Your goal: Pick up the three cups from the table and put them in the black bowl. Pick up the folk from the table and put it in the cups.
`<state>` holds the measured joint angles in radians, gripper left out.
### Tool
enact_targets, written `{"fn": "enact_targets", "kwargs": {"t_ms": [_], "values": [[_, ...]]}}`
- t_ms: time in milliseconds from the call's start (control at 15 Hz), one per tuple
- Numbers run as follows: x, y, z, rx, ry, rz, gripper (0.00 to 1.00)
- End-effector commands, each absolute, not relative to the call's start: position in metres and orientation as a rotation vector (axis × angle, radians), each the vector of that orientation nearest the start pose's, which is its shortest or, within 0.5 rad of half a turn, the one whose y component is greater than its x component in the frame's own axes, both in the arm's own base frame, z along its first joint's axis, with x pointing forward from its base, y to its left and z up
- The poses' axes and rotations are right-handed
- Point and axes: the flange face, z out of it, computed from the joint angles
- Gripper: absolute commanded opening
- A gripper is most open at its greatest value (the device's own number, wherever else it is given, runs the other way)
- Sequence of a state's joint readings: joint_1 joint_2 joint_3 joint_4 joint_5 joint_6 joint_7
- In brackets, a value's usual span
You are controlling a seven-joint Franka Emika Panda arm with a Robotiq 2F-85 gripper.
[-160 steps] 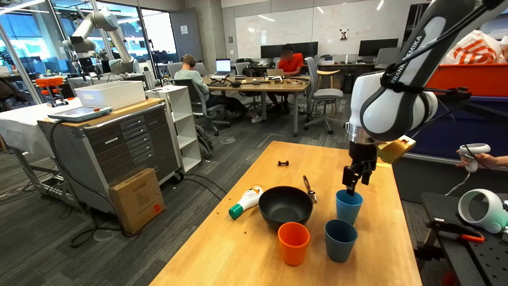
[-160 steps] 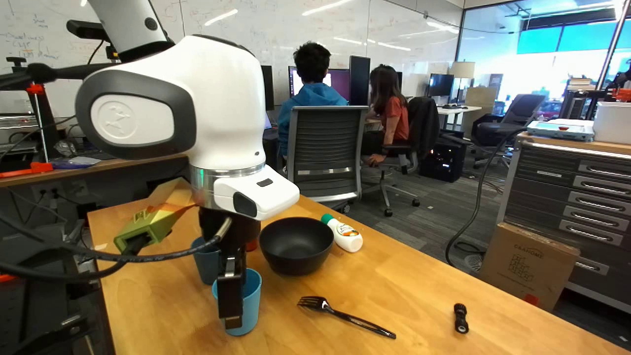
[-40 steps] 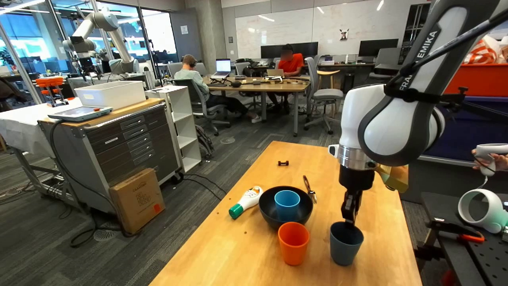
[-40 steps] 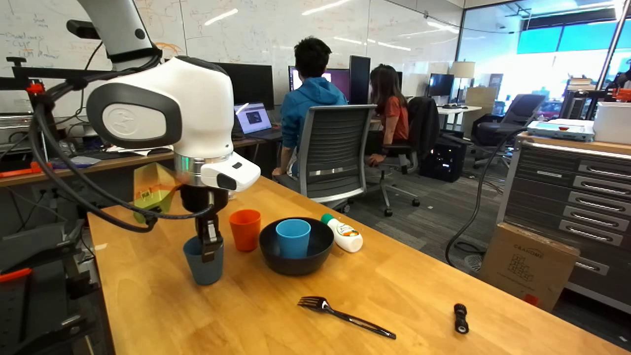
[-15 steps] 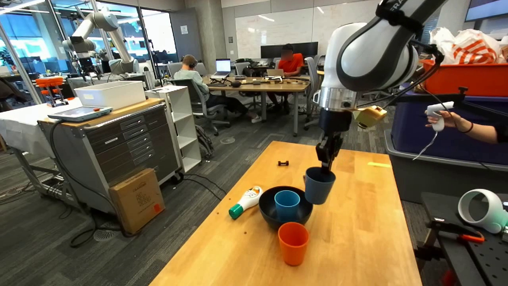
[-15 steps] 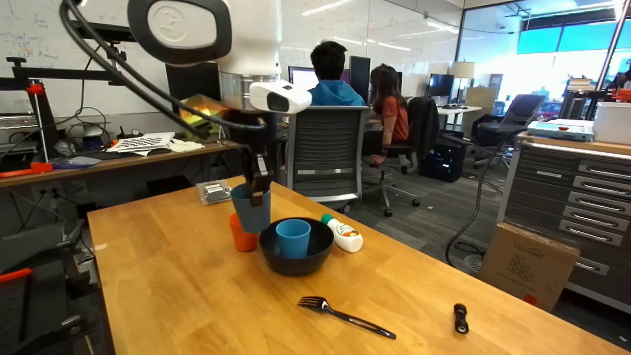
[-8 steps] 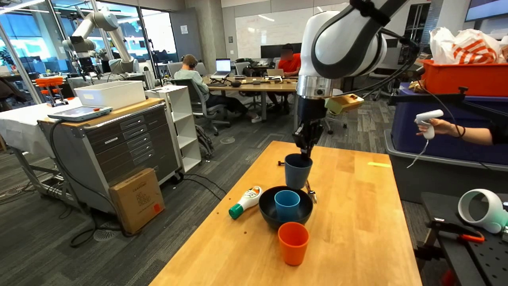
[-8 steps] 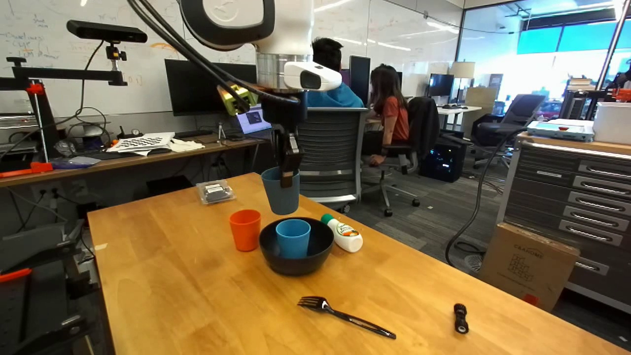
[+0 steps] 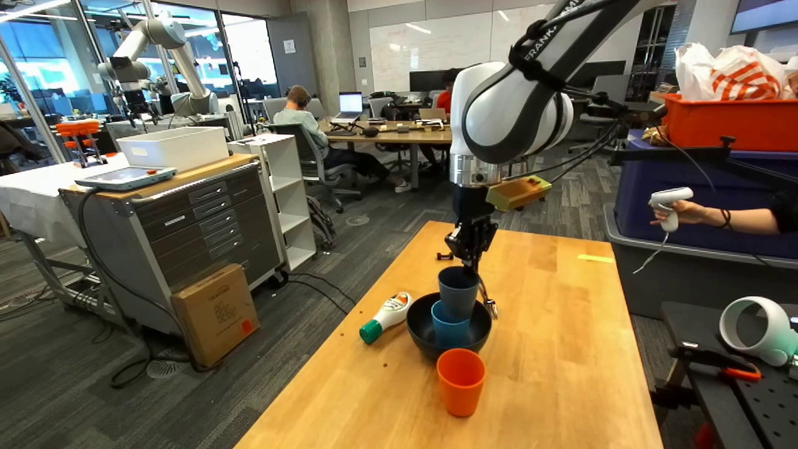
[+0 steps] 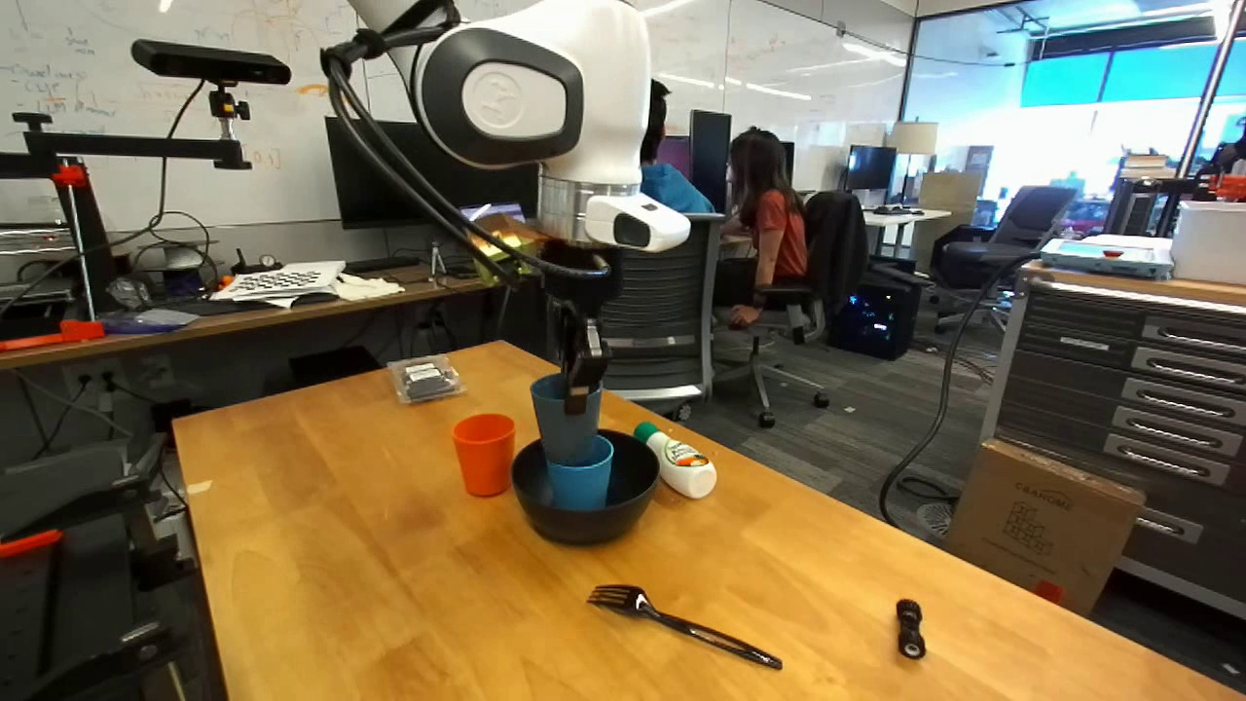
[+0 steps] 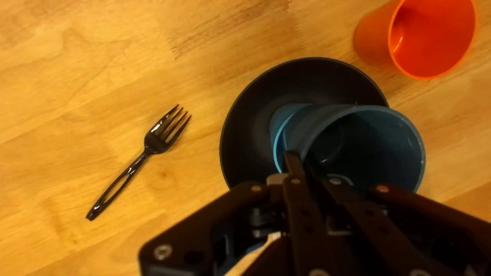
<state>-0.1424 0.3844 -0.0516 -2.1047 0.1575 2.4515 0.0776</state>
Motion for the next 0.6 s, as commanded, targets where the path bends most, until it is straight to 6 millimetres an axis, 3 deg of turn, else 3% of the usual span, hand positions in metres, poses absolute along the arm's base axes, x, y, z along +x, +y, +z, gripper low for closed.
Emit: {"fn": "enact_targets", "kwargs": {"t_ms": [0, 200, 267, 533], "values": [[0.5822, -0.1189, 0.2227, -3.015, 0.639, 0.048, 0.01], [0.5843, -0.1212, 0.2172, -3.016, 0.638, 0.058, 0.01], [0.5842, -0.1207, 0.2162, -3.015, 0.636, 0.062, 0.25], [0.5812, -0.1175, 0.2153, -3.011, 0.621, 0.058, 0.52]]}}
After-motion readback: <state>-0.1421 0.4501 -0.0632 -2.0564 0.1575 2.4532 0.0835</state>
